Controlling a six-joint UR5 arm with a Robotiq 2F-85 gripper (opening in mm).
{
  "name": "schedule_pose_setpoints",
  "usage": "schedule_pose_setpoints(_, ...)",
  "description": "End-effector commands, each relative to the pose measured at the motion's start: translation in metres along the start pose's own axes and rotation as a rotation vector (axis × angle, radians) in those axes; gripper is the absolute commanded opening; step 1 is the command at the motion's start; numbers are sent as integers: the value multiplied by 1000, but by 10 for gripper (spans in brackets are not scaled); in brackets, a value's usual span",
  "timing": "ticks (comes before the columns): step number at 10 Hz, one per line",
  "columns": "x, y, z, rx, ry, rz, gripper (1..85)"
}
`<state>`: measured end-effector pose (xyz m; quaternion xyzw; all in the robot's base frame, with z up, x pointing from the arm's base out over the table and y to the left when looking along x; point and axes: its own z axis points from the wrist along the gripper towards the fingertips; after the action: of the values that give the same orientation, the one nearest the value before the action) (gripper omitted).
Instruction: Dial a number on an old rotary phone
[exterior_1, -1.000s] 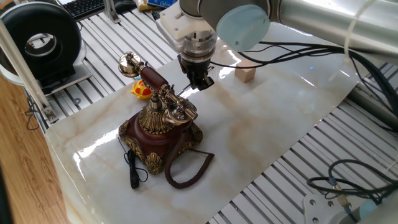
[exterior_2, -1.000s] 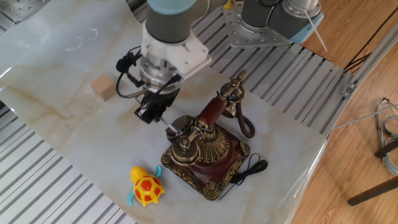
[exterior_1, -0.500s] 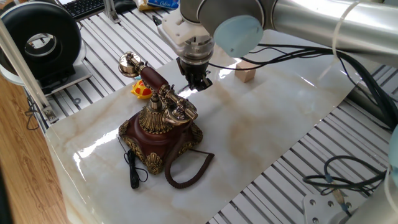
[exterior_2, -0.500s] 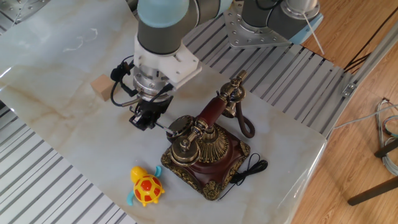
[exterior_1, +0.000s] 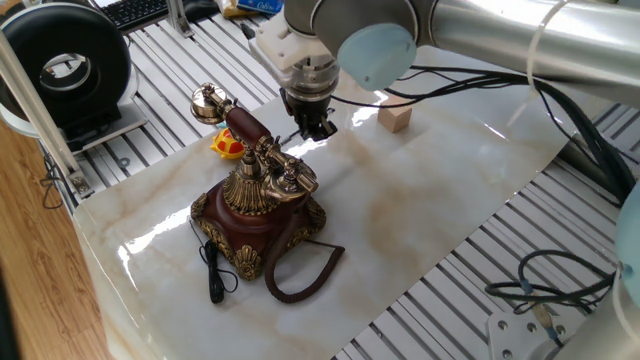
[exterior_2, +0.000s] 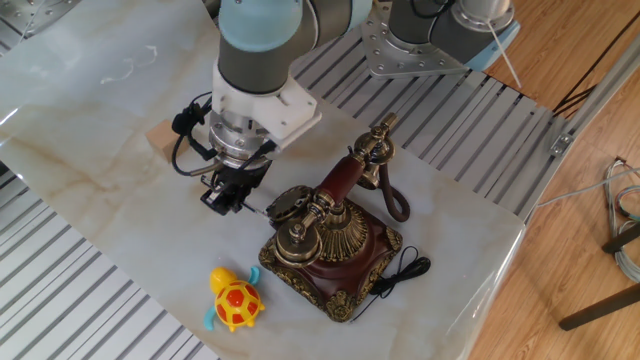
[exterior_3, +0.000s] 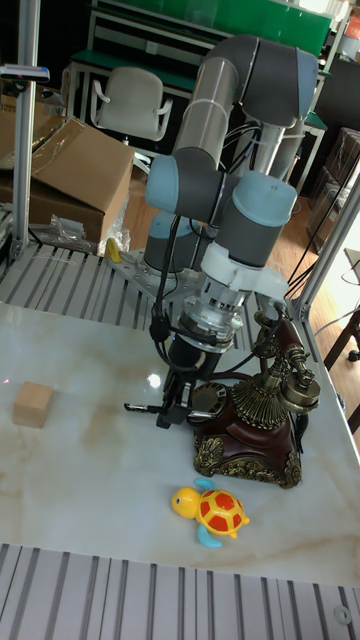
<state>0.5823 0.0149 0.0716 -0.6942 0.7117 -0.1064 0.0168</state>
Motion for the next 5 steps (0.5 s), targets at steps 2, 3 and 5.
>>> schedule_pose_setpoints(2, 14, 21, -30, -17, 34, 34, 13)
schedule_pose_setpoints(3, 18, 30, -36, -26, 42, 62, 13)
schedule_pose_setpoints(5, 31, 33, -43, -16, 72, 68, 13)
